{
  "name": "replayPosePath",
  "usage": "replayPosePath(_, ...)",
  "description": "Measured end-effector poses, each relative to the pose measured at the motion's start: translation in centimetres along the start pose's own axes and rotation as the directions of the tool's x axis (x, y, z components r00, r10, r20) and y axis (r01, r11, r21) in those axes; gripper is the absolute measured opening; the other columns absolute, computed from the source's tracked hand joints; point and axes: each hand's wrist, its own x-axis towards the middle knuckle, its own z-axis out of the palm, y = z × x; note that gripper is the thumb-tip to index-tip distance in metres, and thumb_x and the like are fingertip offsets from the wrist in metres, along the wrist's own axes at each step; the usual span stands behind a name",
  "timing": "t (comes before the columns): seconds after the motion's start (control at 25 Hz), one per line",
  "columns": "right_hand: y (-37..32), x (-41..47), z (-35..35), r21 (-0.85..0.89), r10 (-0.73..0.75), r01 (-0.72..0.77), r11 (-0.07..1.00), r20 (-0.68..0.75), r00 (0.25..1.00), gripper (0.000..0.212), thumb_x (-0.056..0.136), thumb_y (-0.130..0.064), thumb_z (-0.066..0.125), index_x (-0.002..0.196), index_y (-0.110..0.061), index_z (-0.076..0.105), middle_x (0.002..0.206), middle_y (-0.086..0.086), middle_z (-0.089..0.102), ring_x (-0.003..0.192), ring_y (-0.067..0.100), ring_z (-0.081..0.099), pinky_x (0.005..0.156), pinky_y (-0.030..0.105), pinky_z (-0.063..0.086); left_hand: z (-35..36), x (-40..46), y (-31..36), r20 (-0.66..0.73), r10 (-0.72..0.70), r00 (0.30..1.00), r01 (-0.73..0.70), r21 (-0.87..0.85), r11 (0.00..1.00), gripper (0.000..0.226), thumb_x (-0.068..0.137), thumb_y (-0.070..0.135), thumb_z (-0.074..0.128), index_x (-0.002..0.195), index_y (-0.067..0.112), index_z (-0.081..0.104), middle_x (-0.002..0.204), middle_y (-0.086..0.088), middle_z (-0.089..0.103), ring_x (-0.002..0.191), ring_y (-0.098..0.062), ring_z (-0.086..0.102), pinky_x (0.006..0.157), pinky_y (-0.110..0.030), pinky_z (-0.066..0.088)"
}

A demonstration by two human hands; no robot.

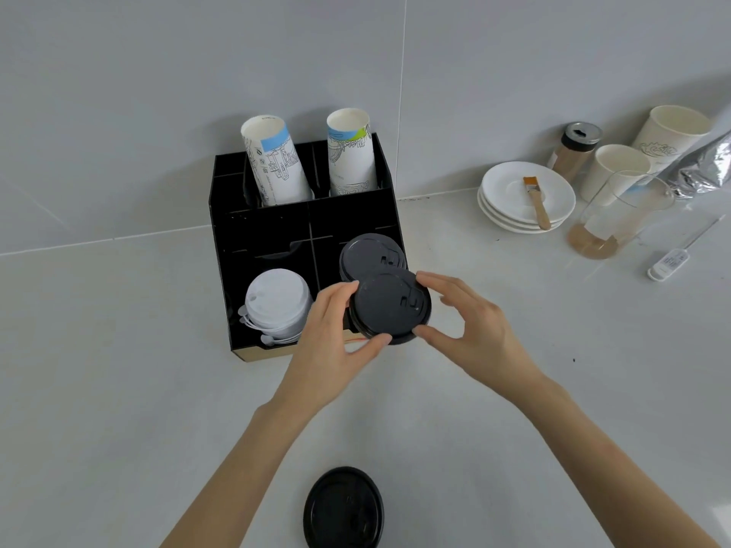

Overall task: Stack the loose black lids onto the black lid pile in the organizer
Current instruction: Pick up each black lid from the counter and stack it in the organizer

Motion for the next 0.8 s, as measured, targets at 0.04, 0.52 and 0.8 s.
replayPosePath(0.04, -0.2, 0.6, -0.1, 0.006, 0.004, -0.004, 1.0, -0.006, 1.0, 0.052, 0.078, -0.012, 0.067, 0.124, -0.02, 0.045, 0.123, -0.015, 0.045, 0.105, -0.011, 0.037, 0.088, -0.008, 0.025, -0.2, 0.5, 0.2, -0.019, -0.02, 1.0, 0.02, 0.002, 1.0, 0.063, 0.075, 0.026, 0.068, 0.128, 0.017, 0.034, 0.132, -0.001, 0.038, 0.119, -0.012, 0.039, 0.095, -0.021, 0.031)
replayPosePath(0.52, 0.8, 6.9, 0.8, -0.034, 0.022, -0.021, 0.999, 0.027, 0.999, 0.049, 0.082, -0.008, 0.06, 0.127, -0.015, 0.042, 0.136, 0.001, 0.047, 0.105, 0.002, 0.04, 0.08, -0.013, 0.021, -0.1, 5.9, -1.3, -0.112, -0.096, 0.989, 0.103, 0.06, 0.993, 0.064, 0.075, 0.024, 0.067, 0.128, 0.012, 0.034, 0.134, -0.009, 0.038, 0.123, -0.023, 0.037, 0.097, -0.027, 0.031)
replayPosePath(0.8, 2.0, 8.0, 2.0, -0.061, 0.048, -0.045, 0.997, 0.045, 0.998, 0.048, 0.082, -0.007, 0.06, 0.126, -0.012, 0.043, 0.137, 0.003, 0.046, 0.113, 0.01, 0.045, 0.085, -0.01, 0.021, 0.5, 6.9, -2.5, -0.072, -0.14, 0.988, 0.145, 0.073, 0.987, 0.065, 0.077, 0.025, 0.066, 0.129, 0.01, 0.033, 0.137, -0.011, 0.037, 0.126, -0.024, 0.034, 0.103, -0.033, 0.031)
